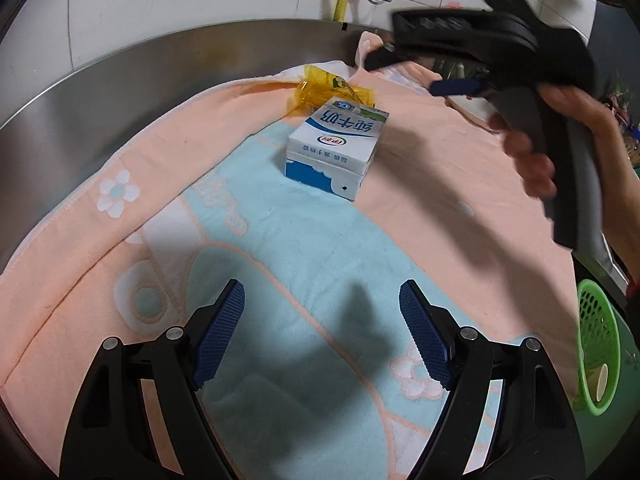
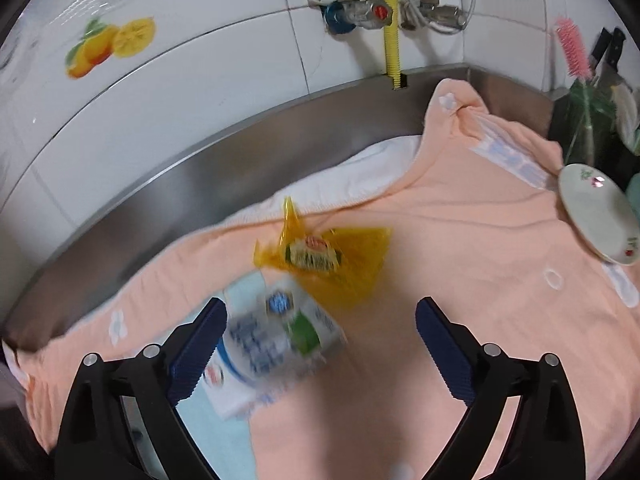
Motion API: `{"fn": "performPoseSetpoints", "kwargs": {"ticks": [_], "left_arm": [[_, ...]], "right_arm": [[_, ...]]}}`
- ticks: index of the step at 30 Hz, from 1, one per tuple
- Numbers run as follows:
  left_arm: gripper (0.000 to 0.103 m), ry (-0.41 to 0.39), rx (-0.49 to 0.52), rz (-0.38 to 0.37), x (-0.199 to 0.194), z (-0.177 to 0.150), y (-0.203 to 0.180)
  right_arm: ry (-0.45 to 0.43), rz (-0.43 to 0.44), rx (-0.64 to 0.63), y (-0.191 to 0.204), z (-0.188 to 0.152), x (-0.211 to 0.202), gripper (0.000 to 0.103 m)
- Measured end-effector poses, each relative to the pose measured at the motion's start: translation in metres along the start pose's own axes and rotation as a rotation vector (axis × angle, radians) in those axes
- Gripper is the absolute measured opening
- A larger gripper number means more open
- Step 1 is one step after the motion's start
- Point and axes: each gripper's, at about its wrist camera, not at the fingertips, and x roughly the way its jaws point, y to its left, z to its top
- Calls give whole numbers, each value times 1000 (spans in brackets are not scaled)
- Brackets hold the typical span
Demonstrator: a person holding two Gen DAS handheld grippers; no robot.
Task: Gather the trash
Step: 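Grasp the yellow bread wrapper with the right tool while the left tool approaches the milk carton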
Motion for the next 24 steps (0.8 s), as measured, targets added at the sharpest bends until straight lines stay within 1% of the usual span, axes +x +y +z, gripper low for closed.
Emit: {"fn": "performPoseSetpoints", "kwargs": {"ticks": [2, 6, 9, 14, 19, 21, 22, 24], "left_arm": [[79, -3, -3, -2, 2, 1, 2], [79, -1, -13, -6, 5, 2, 5], [79, -5, -13, -4, 4, 1, 5], [79, -6, -26, 0, 4, 1, 8], [79, -2, -21, 6, 7, 1, 9], [79, -3, -22, 10, 8, 1, 9], [79, -3, -23, 13, 9, 2, 10], [79, -5, -27, 17, 8, 2, 12]], "right_arm": [[13, 2, 18, -3, 8, 11, 93], [41, -25, 33, -7, 22, 37, 93], [74, -24, 71, -13, 30, 59, 93], [111, -40, 105, -19, 37, 88, 93], [131, -47, 106, -21, 37, 108, 93], [125, -49, 104, -22, 35, 111, 87], [128, -39, 105, -22, 34, 112, 78], [138, -24, 117, -24, 31, 114, 76]]}}
